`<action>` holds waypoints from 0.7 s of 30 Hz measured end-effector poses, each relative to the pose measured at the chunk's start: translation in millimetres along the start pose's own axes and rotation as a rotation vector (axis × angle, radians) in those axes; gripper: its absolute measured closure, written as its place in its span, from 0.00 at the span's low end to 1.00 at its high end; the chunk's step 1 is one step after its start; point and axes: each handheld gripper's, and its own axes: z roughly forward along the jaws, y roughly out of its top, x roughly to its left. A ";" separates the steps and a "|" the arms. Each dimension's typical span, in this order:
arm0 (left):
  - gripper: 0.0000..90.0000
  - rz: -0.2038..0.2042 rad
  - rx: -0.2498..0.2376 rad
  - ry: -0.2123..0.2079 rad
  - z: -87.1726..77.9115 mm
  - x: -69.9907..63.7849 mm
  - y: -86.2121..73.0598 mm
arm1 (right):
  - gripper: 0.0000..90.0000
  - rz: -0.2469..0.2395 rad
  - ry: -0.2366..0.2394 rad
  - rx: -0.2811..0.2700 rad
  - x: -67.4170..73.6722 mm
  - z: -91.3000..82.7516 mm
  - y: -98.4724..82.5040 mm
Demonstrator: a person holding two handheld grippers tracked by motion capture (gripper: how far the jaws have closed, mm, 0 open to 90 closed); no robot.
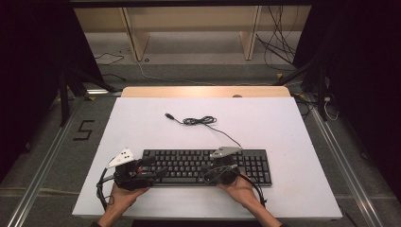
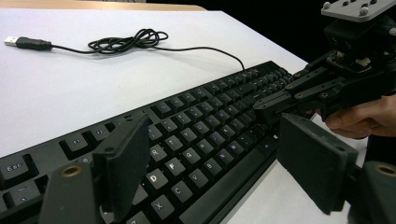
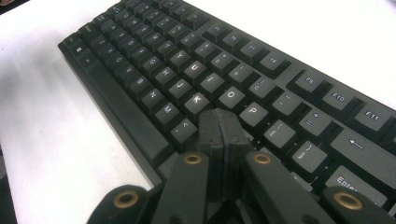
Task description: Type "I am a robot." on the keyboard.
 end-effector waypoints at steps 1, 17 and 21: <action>0.28 0.000 0.001 0.001 0.1 0.0 -0.1 | 1.00 0.000 0.000 0.001 0.2 0.4 -0.1; 0.28 0.000 0.000 0.000 0.4 0.3 -0.5 | 1.00 -0.011 0.006 0.032 2.7 8.5 -1.7; 0.28 0.000 -0.001 -0.002 0.4 0.6 -0.5 | 1.00 -0.011 0.008 0.036 4.1 9.5 -1.8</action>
